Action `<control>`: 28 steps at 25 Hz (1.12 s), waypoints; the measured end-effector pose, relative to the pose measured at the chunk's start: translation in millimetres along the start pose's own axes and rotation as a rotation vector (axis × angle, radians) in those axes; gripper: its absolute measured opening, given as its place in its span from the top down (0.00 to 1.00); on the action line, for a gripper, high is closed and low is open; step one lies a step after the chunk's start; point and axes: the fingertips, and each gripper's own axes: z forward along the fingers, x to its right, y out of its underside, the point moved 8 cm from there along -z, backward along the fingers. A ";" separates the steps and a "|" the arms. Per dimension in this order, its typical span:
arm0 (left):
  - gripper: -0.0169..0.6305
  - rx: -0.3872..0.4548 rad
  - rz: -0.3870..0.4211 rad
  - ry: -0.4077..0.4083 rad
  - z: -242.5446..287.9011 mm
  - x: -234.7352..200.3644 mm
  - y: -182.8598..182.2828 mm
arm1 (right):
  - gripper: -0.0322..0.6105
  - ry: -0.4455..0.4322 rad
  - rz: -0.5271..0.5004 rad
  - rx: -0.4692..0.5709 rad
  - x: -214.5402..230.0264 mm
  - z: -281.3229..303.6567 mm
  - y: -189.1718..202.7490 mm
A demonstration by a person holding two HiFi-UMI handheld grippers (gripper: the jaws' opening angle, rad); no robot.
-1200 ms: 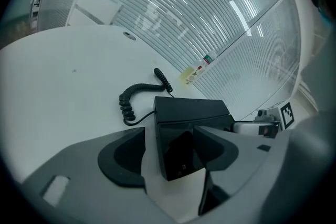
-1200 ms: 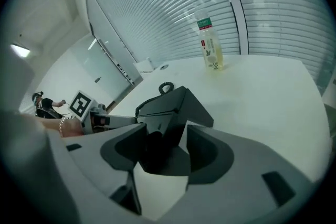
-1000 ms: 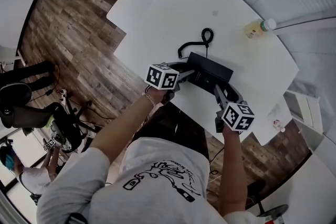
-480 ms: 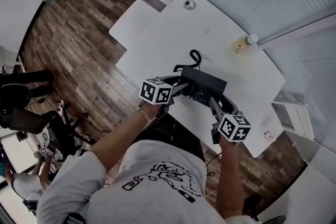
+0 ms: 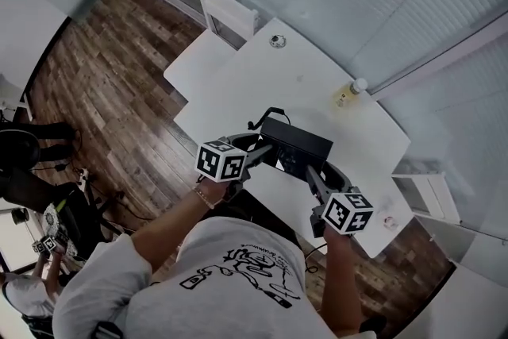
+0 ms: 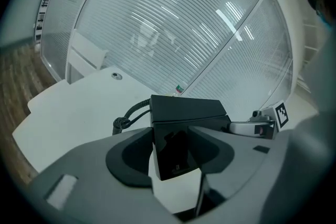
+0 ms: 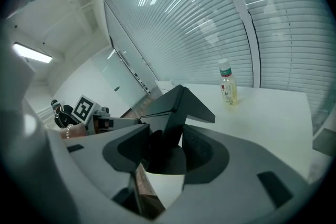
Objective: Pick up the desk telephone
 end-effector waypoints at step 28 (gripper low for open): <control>0.67 0.103 0.048 0.095 -82.4 99.7 -88.1 | 0.67 -0.028 -0.132 0.192 -79.5 -104.4 -104.1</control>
